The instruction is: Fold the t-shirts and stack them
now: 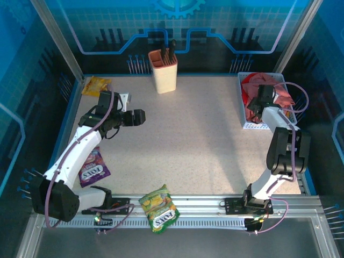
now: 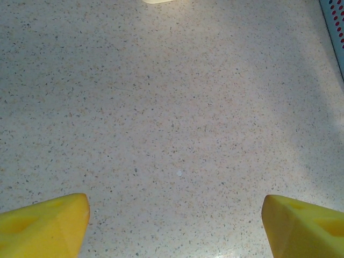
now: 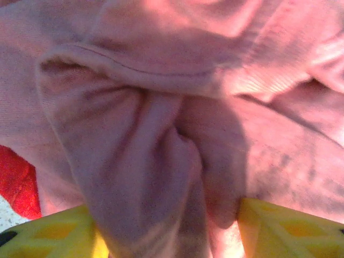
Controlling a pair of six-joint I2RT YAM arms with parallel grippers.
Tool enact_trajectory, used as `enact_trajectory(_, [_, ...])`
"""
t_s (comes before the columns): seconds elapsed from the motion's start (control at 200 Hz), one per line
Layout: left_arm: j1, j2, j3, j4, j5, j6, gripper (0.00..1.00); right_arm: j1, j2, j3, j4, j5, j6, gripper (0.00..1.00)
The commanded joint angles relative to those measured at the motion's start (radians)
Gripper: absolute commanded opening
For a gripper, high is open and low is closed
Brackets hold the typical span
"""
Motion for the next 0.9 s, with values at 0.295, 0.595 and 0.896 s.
enact_trajectory(0.295, [-0.013, -0.094, -0.007, -0.021, 0.042, -0.027, 0.86, 0.020, -0.253, -0.129, 0.126, 0.001, -0.071, 0.00])
enact_trajectory(0.595, [-0.013, -0.101, -0.060, 0.015, 0.035, -0.074, 0.85, 0.194, -0.533, -0.162, 0.055, 0.243, -0.188, 0.00])
enact_trajectory(0.896, [-0.013, -0.055, -0.050, 0.012, 0.066, -0.073, 0.84, 0.420, -0.875, -0.239, 0.005, 0.050, -0.284, 0.00])
